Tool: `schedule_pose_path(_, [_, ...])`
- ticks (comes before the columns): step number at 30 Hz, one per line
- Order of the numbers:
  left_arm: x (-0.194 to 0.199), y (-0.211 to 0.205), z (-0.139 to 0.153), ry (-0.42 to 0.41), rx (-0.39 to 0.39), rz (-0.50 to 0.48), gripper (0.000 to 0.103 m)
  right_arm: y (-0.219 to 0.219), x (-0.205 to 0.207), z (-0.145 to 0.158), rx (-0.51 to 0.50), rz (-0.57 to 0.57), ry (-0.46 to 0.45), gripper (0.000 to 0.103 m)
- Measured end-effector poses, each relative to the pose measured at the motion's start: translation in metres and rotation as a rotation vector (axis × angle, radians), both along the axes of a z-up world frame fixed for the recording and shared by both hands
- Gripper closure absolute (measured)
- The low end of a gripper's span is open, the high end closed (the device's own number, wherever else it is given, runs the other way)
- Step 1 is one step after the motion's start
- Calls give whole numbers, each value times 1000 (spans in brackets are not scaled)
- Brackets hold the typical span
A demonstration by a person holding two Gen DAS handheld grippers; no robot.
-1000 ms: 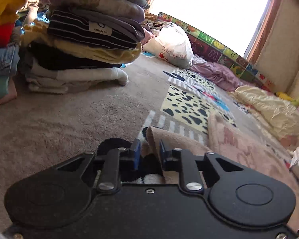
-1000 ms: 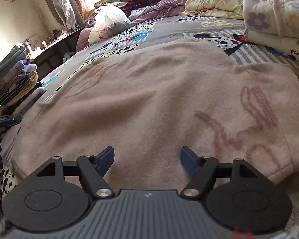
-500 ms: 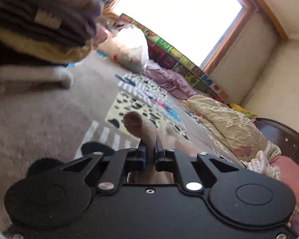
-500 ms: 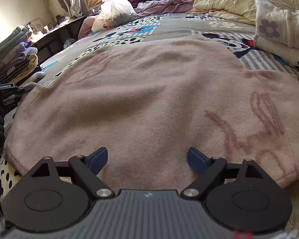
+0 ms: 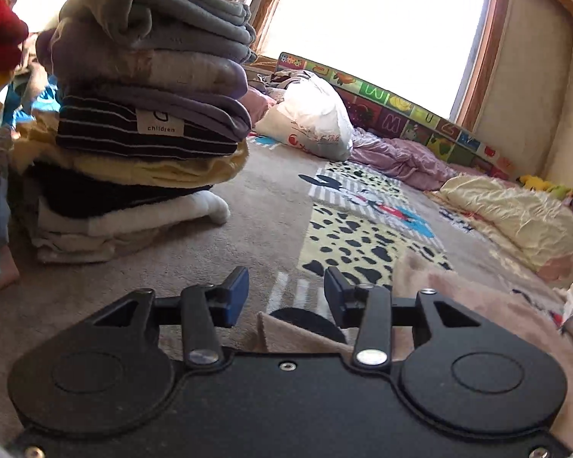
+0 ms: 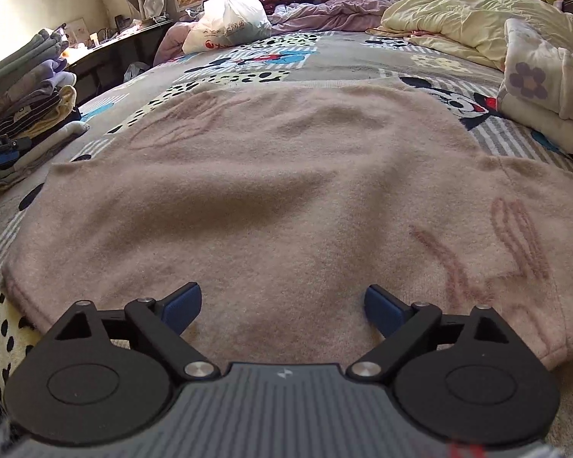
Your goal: Fold clothes
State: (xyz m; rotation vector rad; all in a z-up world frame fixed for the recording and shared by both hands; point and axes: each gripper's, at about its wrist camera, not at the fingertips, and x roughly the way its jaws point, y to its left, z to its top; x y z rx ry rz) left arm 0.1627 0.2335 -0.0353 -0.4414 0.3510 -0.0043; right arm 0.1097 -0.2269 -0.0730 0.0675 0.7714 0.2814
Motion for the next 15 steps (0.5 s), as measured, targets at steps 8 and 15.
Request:
schedule_pose_path(8, [40, -48, -32, 227, -31, -74, 53, 47, 12, 2, -42, 100, -29, 20])
schedule_pose_path(15, [30, -78, -33, 163, -348, -299, 40, -3, -1, 4, 97, -31, -132, 25])
